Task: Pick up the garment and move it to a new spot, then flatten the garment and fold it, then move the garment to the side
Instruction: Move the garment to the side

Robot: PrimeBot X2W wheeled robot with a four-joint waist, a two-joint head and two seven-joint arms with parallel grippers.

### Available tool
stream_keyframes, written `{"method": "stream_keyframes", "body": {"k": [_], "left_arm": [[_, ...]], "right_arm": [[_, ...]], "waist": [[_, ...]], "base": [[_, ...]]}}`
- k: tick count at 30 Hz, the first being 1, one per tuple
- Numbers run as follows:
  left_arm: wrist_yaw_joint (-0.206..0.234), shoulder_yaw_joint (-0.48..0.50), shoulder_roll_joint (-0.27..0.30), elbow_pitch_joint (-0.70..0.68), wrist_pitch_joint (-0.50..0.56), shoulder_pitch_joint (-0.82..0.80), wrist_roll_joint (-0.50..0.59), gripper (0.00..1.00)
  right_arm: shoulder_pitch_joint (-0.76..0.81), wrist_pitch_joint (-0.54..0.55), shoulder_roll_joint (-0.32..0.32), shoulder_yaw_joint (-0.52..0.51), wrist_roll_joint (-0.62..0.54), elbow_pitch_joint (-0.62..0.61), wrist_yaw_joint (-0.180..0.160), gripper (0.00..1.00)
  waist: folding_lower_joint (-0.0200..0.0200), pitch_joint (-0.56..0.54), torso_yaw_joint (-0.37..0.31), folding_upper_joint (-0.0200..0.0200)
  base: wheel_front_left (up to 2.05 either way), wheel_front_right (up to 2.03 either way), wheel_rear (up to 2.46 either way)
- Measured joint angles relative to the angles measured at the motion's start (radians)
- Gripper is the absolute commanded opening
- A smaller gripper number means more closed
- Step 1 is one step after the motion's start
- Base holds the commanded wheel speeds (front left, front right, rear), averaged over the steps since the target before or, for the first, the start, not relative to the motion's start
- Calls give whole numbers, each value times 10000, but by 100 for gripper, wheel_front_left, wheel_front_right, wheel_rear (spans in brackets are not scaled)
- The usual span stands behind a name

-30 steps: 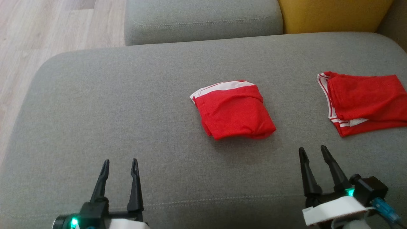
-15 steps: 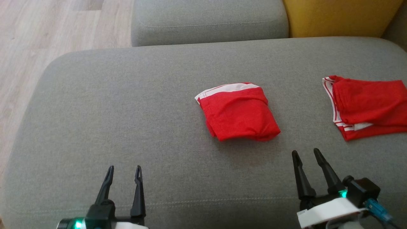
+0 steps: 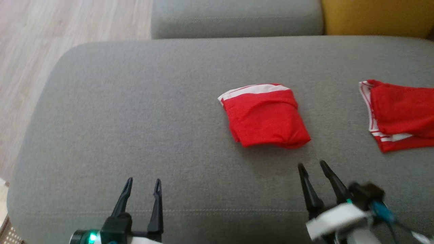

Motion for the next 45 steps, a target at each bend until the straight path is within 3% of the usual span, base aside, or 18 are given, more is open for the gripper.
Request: {"method": "stream_keyframes", "body": {"k": [6,13,19,24,26,27,36,45], "left_arm": [[-159,-512,0,128,0,-577,-94,100],[-69,-1147,-8,236,0,-1483,-205,100],[117,-1708,-8,244,0,-2090,-157,100],[374,-2044,-12,186,-2,-2439,-69,100],[453,-2086,-13,186,-2,-2539,-69,100],[489,-2092,-12,184,-2,-2577,-69,100],[560,-2111,-13,-56,-2,-2827,-75,100],[616,-2015,-10,-360,-2,-3166,15,100]], "right_arm": [[-2872,217,-376,290,558,2533,0,100],[-5653,1572,-1229,412,1536,4717,0,100],[-6773,2871,-2080,1287,1912,5735,0,100],[-7076,3933,-2422,2196,3020,5806,0,100],[-7089,4265,-2537,2487,3463,5735,0,38],[-7090,4447,-2610,2677,3714,5578,0,0],[-7089,4061,-3871,4464,4326,4201,0,0],[-7590,3829,-5676,4721,4048,3315,0,0]], "waist": [[0,638,350,0],[0,1434,784,0],[1,2077,1157,0],[1,2488,1413,0],[1,2590,1479,0],[1,2624,1493,0],[1,2741,949,0],[1,2946,-61,0]], "base": [[0,0,0],[0,0,0],[0,0,0],[0,0,0],[0,0,0],[0,0,0],[0,0,0],[0,0,0]]}}
